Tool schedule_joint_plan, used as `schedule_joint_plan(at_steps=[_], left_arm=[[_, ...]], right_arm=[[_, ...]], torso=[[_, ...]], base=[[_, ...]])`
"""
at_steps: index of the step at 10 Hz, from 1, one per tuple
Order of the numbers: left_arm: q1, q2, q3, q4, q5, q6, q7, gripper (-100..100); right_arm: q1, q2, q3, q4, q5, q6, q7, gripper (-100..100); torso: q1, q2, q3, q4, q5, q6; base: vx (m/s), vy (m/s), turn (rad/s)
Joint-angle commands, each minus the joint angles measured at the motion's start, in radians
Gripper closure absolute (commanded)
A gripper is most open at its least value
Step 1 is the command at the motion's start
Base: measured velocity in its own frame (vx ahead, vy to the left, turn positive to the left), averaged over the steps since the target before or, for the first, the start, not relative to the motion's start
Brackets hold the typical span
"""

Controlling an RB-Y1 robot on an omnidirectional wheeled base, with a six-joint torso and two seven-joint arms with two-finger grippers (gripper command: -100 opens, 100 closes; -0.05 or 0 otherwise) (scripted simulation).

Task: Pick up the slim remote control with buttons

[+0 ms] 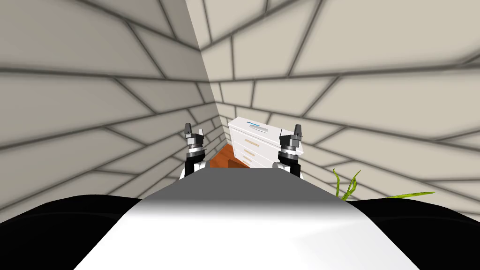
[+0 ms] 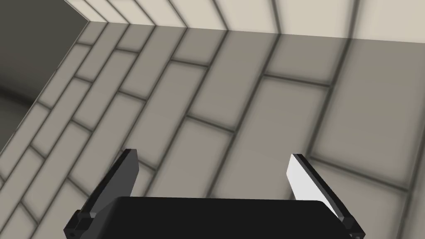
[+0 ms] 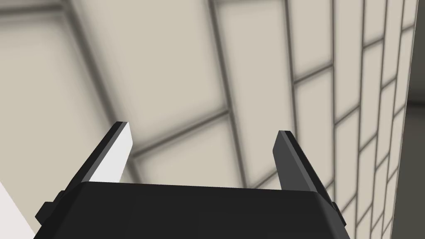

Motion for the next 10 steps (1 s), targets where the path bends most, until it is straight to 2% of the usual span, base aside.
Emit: schedule_joint_plan(at_steps=[1,10], left_arm=[[0.000,0.000,0.000,0.000,0.000,0.000,0.000,0],[0.000,0.000,0.000,0.000,0.000,0.000,0.000,0]], right_arm=[[-0.009,-0.047,-0.004,0.005,-0.008,0.001,-0.004,-100],[-0.056,-0.297,-0.016,0.059,-0.034,-0.004,-0.025,-100]], torso=[[0.000,0.000,0.000,0.000,0.000,0.000],[0.004,-0.003,-0.001,-0.001,0.001,0.000]], base=[[0.012,0.030,-0.030],[0.029,0.062,-0.029]])
